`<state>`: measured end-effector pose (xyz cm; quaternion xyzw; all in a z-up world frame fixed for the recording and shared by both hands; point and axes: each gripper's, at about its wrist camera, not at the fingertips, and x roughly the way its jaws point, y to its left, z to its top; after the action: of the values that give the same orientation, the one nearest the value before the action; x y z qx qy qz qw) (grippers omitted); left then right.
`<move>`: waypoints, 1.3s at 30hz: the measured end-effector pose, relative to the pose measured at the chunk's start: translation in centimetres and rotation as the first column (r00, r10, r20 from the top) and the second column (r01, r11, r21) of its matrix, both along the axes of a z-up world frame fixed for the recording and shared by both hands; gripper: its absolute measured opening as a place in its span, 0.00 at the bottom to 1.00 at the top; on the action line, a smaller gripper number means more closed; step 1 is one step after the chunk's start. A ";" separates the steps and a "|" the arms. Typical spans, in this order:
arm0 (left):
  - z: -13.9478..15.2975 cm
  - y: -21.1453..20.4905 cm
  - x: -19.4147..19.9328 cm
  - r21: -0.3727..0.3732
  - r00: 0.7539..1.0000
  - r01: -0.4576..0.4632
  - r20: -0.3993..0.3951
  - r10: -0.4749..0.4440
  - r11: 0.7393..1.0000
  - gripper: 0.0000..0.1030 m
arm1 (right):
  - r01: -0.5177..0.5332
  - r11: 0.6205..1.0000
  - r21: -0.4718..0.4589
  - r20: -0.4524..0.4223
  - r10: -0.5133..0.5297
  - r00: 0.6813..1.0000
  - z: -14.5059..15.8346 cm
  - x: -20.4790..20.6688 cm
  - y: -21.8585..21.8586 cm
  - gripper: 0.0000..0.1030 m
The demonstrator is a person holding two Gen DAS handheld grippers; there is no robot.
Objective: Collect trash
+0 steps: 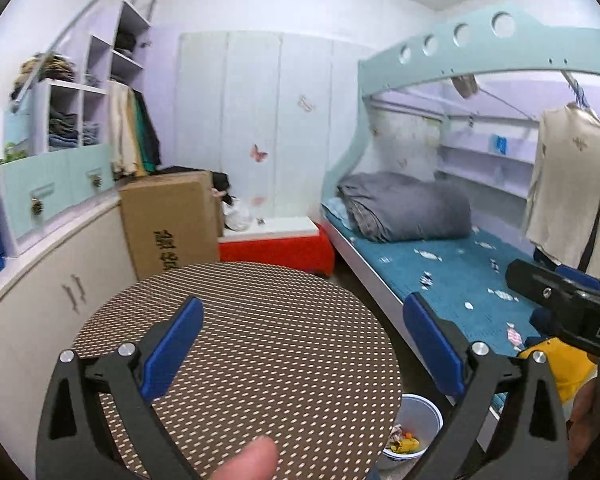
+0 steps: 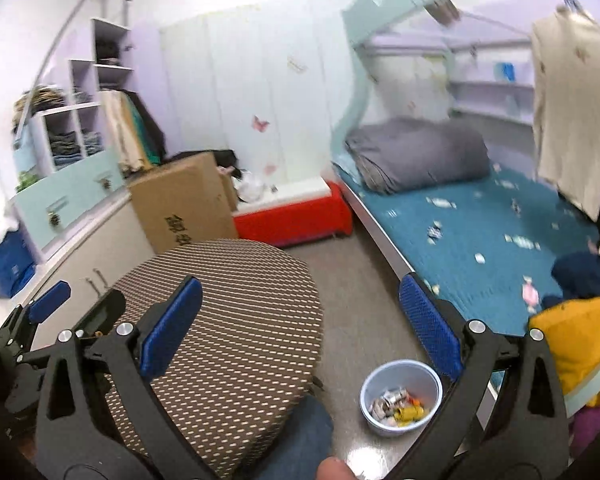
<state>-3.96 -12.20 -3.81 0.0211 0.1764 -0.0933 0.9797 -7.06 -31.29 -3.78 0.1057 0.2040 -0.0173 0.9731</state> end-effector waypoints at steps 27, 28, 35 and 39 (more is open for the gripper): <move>4.7 5.1 -10.0 -0.058 0.986 -0.037 0.159 0.046 0.998 0.96 | 0.041 0.995 -0.095 0.187 -0.022 0.982 4.8 -8.7 4.8 0.94; 4.7 5.1 -10.0 -0.061 0.986 -0.036 0.159 0.045 0.997 0.96 | 0.039 0.995 -0.096 0.188 -0.020 0.982 4.8 -8.8 4.9 0.94; 4.7 5.2 -10.0 -0.068 0.987 -0.025 0.156 0.035 0.997 0.96 | 0.032 0.994 -0.105 0.196 -0.011 0.981 5.0 -8.8 5.1 0.94; 4.7 5.1 -10.1 -0.067 0.986 -0.015 0.164 0.026 0.998 0.96 | 0.031 0.994 -0.101 0.195 -0.010 0.981 5.0 -8.9 5.1 0.94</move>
<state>-14.03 -7.10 0.89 -0.0053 0.0920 -0.0867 0.9920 -15.96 -26.19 1.24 0.0584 0.1058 -0.0276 0.9923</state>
